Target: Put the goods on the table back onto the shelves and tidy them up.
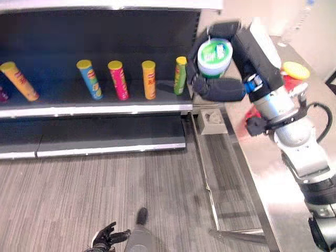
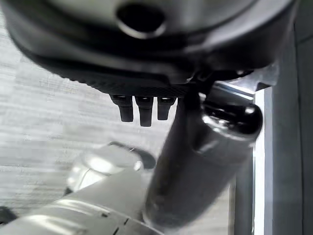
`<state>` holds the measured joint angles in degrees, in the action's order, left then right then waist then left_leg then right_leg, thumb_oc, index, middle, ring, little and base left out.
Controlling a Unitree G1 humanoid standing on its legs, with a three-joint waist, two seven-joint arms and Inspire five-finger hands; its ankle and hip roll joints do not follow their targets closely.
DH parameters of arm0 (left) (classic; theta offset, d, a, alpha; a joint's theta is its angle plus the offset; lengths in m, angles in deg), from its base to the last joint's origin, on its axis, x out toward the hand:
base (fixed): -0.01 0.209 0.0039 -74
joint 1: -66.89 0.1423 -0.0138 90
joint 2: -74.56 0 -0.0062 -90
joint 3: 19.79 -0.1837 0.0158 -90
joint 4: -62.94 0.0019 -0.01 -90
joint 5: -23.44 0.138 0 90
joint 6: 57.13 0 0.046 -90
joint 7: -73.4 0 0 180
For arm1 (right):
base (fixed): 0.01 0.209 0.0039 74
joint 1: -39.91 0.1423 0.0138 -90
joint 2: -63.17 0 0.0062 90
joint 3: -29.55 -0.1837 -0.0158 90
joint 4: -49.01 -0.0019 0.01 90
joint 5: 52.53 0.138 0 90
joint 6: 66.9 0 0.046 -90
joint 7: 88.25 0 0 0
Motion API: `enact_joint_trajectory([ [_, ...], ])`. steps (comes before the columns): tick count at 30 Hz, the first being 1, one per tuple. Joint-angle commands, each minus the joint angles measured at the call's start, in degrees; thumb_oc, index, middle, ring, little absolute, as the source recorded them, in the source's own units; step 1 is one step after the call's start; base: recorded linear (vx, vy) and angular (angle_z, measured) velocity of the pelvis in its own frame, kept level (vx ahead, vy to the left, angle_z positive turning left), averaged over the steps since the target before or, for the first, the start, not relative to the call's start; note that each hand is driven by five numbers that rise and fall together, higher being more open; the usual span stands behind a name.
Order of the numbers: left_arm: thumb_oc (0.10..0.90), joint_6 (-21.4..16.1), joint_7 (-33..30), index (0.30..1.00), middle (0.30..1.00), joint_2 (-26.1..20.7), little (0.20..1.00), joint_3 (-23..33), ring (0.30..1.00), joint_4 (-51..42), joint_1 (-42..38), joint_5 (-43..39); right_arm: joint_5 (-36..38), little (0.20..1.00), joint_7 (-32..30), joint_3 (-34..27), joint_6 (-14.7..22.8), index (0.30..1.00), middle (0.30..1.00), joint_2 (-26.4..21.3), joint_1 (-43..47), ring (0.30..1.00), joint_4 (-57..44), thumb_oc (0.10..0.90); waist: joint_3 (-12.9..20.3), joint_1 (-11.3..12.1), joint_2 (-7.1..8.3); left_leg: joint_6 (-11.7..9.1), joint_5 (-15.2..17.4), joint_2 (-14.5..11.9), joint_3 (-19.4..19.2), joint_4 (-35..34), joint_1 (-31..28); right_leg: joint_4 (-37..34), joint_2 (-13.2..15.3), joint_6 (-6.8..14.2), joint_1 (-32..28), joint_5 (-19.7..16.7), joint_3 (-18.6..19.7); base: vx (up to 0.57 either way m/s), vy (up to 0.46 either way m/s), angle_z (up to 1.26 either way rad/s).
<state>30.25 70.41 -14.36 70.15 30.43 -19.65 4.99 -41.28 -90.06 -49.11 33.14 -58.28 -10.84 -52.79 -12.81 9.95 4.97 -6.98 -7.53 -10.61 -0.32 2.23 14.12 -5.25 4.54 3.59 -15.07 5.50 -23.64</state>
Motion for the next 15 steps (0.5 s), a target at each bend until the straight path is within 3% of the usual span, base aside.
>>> enact_joint_trajectory([
  [1, 0.8, -2.4, -0.3, 0.9, 0.9, -1.0, 0.9, -5.9, 0.9, -1.8, -0.2, 0.6, -2.6, 0.3, -5.9, -2.9, 1.8, 0.3, 0.3, -4.4, 6.5, 0.3, 1.3, 0.4, 8.8, -0.8, -2.15, -4.2, -2.6, -2.7, -5.3, -6.8, -5.0, 2.0, 1.7, 5.3, 1.1, 4.1, 4.3, 0.32, 0.494, 0.4],
  [4, 0.8, -2.0, -0.4, 0.9, 0.9, -1.7, 0.9, -7.3, 0.9, -0.9, -1.2, 2.7, -5.0, 0.3, -7.7, -1.3, 0.3, 0.3, 0.3, -5.3, 9.9, 0.3, 4.2, 0.4, 10.8, -0.6, -2.06, -3.6, -1.3, -0.3, -7.4, -4.9, -5.8, 3.1, 6.3, 6.6, -0.2, 2.4, 1.2, 0.22, 0.334, 0.38],
  [5, 0.8, -2.0, -0.4, 0.9, 0.9, -1.7, 0.9, -7.2, 0.9, -0.8, -1.2, 2.7, -5.0, 0.3, -7.8, -1.1, 0.3, 0.3, 0.3, -5.3, 10.2, 0.3, 4.4, 0.4, 10.8, -0.7, -1.93, -3.5, -1.1, 0.0, -7.4, -4.7, -5.7, 3.2, 6.6, 6.8, -0.2, 2.4, 1.1, 0.23, 0.337, 0.84],
  [6, 0.8, -1.8, -0.8, 0.9, 0.9, -2.5, 0.9, -7.4, 0.9, -0.7, -1.8, 3.7, -6.0, 0.3, -9.1, 0.5, -0.2, 0.3, 0.3, -3.7, 12.6, 0.3, 6.9, 0.4, 11.2, 0.0, -1.16, -1.8, 1.8, 2.4, -7.8, -2.8, -6.4, 6.1, 10.4, 7.5, -0.1, 0.6, 0.9, 0.2, 0.339, 0.79],
  [7, 0.8, -1.9, -1.1, 0.9, 0.9, -2.8, 0.9, -7.4, 0.9, -0.5, -2.2, 3.7, -5.8, 0.3, -9.8, 0.9, -0.5, 0.3, 0.3, -2.8, 13.6, 0.3, 8.2, 0.4, 11.4, 0.3, -0.86, -0.9, 2.8, 3.6, -8.0, -2.9, -7.0, 7.7, 12.1, 7.7, 0.5, -0.6, 1.0, 0.25, 0.455, 0.69],
  [9, 0.8, -1.9, -1.5, 0.9, 0.9, -3.3, 0.9, -7.2, 0.9, -0.4, -2.1, 3.1, -4.4, 0.3, -11.0, 1.5, -0.2, 0.3, 0.3, -0.4, 15.9, 0.3, 10.6, 0.4, 11.3, 0.9, -0.45, 1.2, 4.3, 6.8, -8.8, -3.4, -8.9, 12.5, 16.5, 8.1, 2.3, -6.3, 1.1, 0.17, 0.342, 0.25],
  [10, 0.8, -1.8, -1.6, 0.9, 0.9, -3.6, 0.9, -7.2, 0.9, 0.0, -2.1, 3.0, -3.5, 0.3, -11.7, 1.4, -0.3, 0.3, 0.3, -0.2, 16.6, 0.3, 12.2, 0.4, 11.3, 1.0, -0.44, 1.8, 4.6, 7.8, -8.7, -4.1, -9.8, 14.3, 17.3, 7.6, 3.1, -7.6, 1.6, 0.24, 0.332, 0.19],
  [11, 0.8, -1.7, -1.4, 0.9, 0.9, -4.1, 0.9, -7.8, 0.9, 0.1, -2.0, 3.2, -1.9, 0.3, -12.4, 0.5, -0.2, 0.3, 0.3, -0.5, 16.9, 0.3, 13.4, 0.4, 10.9, 0.3, -1.0, 2.5, 4.9, 8.9, -7.5, -6.2, -11.8, 17.4, 14.8, 6.6, 6.6, -7.6, 5.9, 0.22, 0.247, 0.23],
  [12, 0.8, -1.7, -1.2, 0.9, 0.9, -4.3, 0.9, -8.1, 0.9, 0.4, -2.3, 2.8, -0.9, 0.3, -12.3, 0.5, -0.1, 0.3, 0.3, -1.2, 17.9, 0.3, 13.8, 0.4, 10.5, -0.2, -1.7, 2.7, 5.2, 8.9, -6.7, -6.6, -12.6, 17.7, 12.4, 6.3, 9.2, -5.6, 7.9, 0.23, 0.188, 0.38],
  [13, 0.8, -1.9, -1.2, 0.9, 0.9, -4.4, 0.9, -8.1, 0.9, 0.2, -2.5, 2.3, 0.1, 0.3, -12.8, 0.6, 0.3, 0.3, 0.3, -1.7, 18.9, 0.3, 14.4, 0.4, 10.0, -0.6, -2.4, 2.7, 5.4, 8.8, -6.2, -7.0, -13.5, 16.4, 10.2, 6.0, 11.7, -3.8, 8.8, 0.15, 0.081, 0.4],
  [15, 0.8, -2.1, -1.0, 0.9, 0.9, -4.3, 0.9, -8.6, 0.9, -0.5, -2.8, 1.8, 1.4, 0.3, -13.3, 0.6, 0.5, 0.3, 0.3, -3.0, 19.9, 0.3, 15.3, 0.4, 8.7, -1.9, -2.96, 2.8, 5.7, 9.2, -5.0, -7.2, -14.9, 12.3, 6.7, 6.0, 14.5, -3.3, 10.1, 0.12, 0.032, 0.28],
])
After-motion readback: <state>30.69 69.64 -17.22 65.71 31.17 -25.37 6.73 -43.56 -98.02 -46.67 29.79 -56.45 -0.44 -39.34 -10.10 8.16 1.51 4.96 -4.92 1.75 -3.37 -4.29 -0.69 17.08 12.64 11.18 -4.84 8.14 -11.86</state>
